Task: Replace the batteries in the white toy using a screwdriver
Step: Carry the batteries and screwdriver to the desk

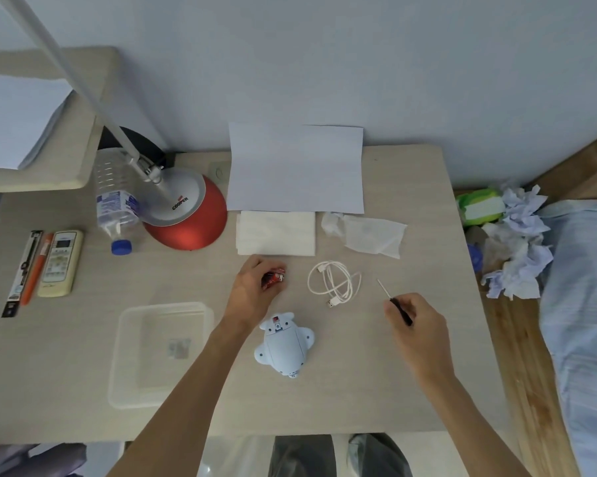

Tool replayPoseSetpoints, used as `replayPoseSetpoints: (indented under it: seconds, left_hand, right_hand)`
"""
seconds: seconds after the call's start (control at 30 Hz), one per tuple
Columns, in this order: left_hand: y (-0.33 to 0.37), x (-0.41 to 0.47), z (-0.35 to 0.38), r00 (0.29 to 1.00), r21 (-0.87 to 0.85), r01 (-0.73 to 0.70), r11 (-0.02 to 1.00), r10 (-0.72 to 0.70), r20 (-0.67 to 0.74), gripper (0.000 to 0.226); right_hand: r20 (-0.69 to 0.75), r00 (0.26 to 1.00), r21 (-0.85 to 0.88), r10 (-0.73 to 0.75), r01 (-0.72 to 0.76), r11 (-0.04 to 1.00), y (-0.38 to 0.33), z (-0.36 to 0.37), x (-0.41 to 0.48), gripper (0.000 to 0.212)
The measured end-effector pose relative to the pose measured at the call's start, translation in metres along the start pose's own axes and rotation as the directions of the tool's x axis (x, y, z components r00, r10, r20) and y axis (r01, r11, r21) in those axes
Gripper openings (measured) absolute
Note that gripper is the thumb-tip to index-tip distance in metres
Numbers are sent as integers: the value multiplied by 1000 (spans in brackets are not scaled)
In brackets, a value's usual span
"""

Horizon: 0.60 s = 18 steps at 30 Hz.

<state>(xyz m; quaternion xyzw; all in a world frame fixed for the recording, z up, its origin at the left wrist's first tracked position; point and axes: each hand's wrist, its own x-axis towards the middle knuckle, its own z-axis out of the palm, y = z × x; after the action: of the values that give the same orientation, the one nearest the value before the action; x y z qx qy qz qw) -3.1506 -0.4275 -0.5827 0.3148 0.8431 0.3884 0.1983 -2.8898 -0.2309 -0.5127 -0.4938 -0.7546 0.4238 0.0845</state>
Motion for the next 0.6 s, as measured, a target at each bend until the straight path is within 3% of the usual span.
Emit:
replayPoseSetpoints:
  seconds: [0.4, 0.6]
  left_hand:
    - [-5, -2, -3, 999, -103, 53, 993, -54, 0, 46]
    - [-10, -3, -3, 996, -99, 76, 992, -80, -37, 57]
  right_hand:
    - [-19, 999, -19, 27, -27, 999, 14, 11, 2, 6]
    - [-85, 996, -189, 3, -19, 982, 23, 18, 2, 9]
